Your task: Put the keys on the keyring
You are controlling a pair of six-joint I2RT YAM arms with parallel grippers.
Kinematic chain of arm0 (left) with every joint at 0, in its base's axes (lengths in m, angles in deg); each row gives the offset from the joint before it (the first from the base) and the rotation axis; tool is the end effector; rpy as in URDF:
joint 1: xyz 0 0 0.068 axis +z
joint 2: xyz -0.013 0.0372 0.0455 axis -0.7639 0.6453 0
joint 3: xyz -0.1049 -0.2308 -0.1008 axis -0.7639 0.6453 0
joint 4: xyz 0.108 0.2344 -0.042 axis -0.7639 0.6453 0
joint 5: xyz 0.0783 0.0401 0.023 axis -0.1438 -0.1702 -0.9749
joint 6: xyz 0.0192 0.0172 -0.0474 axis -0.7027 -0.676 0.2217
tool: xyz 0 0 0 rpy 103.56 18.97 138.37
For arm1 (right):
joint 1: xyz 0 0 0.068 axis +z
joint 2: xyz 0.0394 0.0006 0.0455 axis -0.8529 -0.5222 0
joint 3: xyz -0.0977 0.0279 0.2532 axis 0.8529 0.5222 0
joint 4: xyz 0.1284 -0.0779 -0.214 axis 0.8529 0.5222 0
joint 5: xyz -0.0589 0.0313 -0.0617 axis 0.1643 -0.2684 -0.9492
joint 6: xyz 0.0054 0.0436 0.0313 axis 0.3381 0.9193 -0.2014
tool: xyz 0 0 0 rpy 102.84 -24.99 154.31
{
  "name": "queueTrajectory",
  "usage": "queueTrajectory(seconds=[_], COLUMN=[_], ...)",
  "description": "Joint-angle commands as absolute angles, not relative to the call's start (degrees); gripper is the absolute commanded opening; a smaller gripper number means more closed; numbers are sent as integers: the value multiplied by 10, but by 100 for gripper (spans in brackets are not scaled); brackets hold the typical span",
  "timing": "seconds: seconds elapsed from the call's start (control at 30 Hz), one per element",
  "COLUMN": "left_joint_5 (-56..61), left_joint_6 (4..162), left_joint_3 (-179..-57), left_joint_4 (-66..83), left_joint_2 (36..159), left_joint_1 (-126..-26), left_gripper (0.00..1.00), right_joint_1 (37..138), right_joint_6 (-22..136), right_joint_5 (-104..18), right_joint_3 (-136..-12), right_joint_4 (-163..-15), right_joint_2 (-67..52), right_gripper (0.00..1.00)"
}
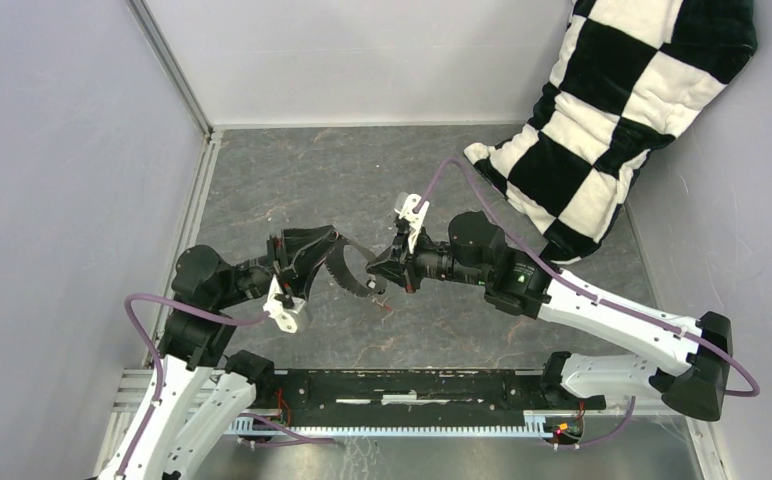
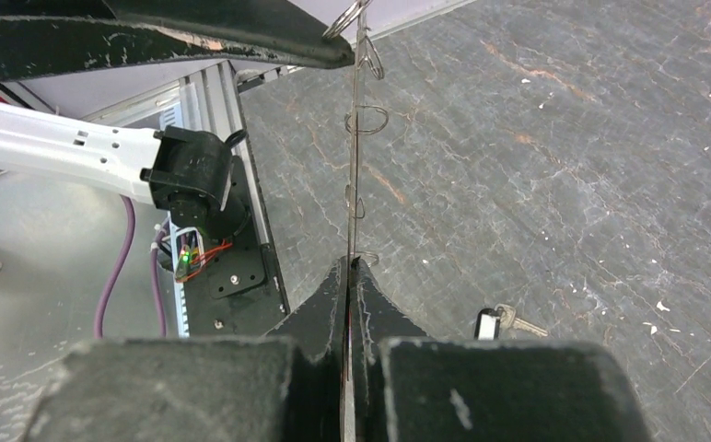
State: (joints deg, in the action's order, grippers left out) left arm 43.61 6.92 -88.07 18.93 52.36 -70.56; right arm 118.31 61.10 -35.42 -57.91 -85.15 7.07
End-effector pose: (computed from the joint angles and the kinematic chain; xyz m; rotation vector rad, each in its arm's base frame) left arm 0.0976 -0.0659 0.3629 1.4256 0.5459 -0.0322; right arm 0.1285 0.2390 0.3643 -0.9669 1.6432 1.0967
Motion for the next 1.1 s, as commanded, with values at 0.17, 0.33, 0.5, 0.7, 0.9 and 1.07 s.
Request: queueTrajectory(seconds=[0.17,0.33,0.5,0.7,0.9,1.07], left_joint_5=[406,405,406,385,455,520], left_joint_6=[145,143,147,249,353,238], left_joint_3=[-909,-907,-900,-931,-1028,-1162], left_joint_4=[188,209,211,196,295,526], left_joint_2=[532,526,523,551,604,669], left_joint_1=[-706,-706,-706,-706,-706,-706], left_gripper=[24,20,14,15,61,65], right_joint_1=[1214,1218,1220,1226,1226,1214], right_joint_6=[617,617,615,605,561,466], right_joint_5=[-403,-424,-429,-422,-394,-257], right_joint_3=[-568,-556,-548,-535,-534,-546], right_joint_4=[-922,-937,-947,-953,-924,-841], right_joint_2=[93,110,119,124,144,168], right_gripper=[0,0,0,0,0,0])
